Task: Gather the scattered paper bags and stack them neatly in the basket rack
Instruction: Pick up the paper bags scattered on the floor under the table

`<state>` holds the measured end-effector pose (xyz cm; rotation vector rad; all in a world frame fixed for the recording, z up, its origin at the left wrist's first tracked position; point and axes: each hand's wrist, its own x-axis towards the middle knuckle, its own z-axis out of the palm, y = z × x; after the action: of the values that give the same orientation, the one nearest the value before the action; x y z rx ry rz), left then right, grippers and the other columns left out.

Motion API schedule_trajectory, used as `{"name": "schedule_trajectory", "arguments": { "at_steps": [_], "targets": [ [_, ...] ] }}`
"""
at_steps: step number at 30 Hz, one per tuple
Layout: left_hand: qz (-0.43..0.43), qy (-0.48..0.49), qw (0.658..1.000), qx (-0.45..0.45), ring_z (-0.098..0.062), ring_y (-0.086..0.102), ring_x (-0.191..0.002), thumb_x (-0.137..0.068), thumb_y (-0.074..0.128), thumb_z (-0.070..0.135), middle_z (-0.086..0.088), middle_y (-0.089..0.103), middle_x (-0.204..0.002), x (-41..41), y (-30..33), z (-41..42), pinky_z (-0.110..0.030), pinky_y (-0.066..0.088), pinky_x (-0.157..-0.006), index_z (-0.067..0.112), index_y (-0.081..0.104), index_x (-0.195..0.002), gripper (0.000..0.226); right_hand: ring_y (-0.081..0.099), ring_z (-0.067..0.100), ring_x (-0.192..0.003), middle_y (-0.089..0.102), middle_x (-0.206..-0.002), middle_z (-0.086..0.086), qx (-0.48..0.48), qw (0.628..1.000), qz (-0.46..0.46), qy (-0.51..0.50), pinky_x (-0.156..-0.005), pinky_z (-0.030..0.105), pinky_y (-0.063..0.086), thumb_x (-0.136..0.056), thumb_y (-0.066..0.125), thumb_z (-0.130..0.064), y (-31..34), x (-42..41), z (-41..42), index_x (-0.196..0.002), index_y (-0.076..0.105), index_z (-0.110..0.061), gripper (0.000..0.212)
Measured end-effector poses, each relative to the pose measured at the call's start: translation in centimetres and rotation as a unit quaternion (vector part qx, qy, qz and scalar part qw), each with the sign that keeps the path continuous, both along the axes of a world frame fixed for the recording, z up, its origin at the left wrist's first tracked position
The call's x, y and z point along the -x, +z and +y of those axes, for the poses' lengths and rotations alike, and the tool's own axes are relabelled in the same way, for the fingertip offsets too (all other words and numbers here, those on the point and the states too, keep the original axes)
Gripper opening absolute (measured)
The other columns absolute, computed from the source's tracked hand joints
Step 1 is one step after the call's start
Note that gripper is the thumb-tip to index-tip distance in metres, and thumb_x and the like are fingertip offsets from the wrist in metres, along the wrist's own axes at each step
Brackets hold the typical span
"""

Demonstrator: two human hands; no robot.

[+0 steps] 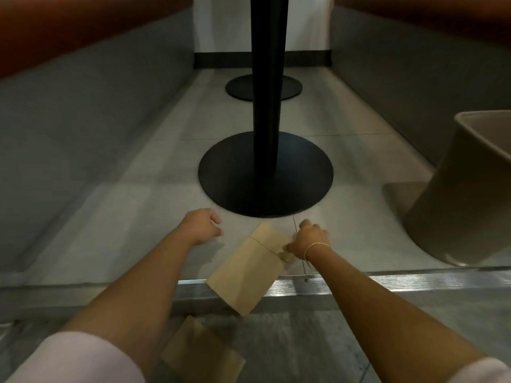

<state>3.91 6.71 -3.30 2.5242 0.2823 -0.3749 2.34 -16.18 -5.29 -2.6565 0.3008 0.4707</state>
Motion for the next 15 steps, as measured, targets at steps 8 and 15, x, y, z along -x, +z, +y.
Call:
{"name": "schedule_trajectory", "arguments": {
  "at_steps": [8, 15],
  "targets": [
    [0.021, -0.004, 0.999, 0.04, -0.018, 0.055, -0.1, -0.081, 0.072, 0.024, -0.009, 0.057, -0.121, -0.6, -1.6, -0.7, -0.023, 0.041, -0.083, 0.014, 0.058, -0.117, 0.039, 0.043, 0.03, -0.12, 0.039, -0.13, 0.012, -0.003, 0.996, 0.052, -0.074, -0.099, 0.039, 0.043, -0.07, 0.079, -0.03, -3.9, 0.5, 0.5, -0.135, 0.032, -0.011, 0.082],
    [0.046, -0.013, 0.998, 0.036, -0.022, 0.056, -0.11, -0.08, 0.073, 0.026, -0.008, 0.057, -0.124, -0.5, -2.5, -1.7, -0.026, 0.043, -0.087, 0.016, 0.056, -0.118, 0.043, 0.051, 0.03, -0.111, 0.05, -0.119, 0.012, -0.076, 0.986, 0.102, -0.113, -0.095, 0.038, 0.046, -0.07, 0.078, -0.013, -4.1, -0.8, 0.7, -0.13, 0.033, -0.011, 0.075]
  ]
}}
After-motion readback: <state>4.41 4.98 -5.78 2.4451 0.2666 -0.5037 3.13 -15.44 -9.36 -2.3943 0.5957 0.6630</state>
